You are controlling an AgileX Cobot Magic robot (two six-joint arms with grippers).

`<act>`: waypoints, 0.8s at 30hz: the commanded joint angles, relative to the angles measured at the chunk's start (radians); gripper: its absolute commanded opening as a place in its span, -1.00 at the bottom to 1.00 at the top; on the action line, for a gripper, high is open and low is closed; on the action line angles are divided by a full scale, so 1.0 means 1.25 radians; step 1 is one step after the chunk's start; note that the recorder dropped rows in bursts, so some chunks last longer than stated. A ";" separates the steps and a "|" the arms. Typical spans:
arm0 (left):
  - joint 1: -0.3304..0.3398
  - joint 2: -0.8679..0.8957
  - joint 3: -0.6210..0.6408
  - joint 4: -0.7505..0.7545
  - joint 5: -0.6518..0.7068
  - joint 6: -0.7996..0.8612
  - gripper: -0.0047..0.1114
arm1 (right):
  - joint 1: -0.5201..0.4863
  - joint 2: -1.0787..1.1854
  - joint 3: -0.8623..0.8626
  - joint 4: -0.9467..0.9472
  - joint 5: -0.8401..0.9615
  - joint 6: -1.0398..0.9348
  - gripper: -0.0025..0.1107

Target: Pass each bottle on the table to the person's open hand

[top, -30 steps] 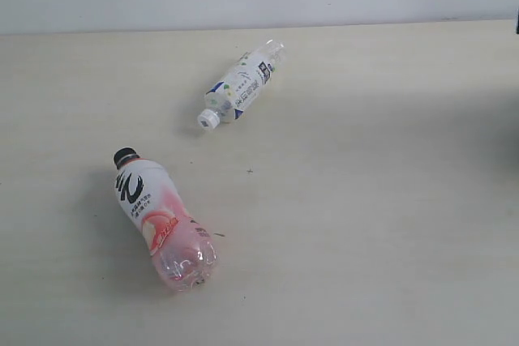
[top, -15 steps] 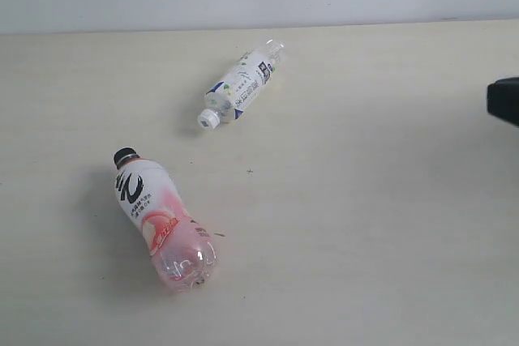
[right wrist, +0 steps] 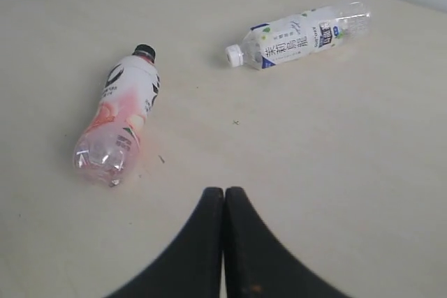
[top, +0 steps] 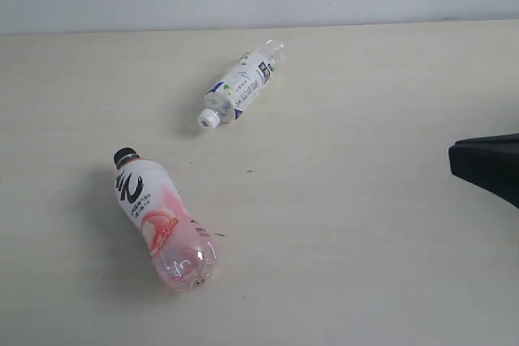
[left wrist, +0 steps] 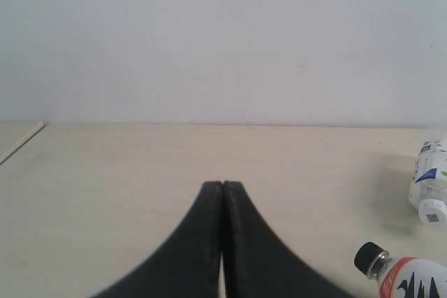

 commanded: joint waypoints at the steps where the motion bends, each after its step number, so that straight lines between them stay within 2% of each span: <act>1: 0.001 -0.005 0.000 0.001 -0.001 -0.001 -0.92 | 0.001 -0.015 0.006 0.059 -0.027 -0.008 -0.96; 24: 0.001 -0.005 0.000 0.001 -0.001 -0.001 -0.92 | 0.001 -0.213 0.007 0.055 -0.039 -0.008 -0.96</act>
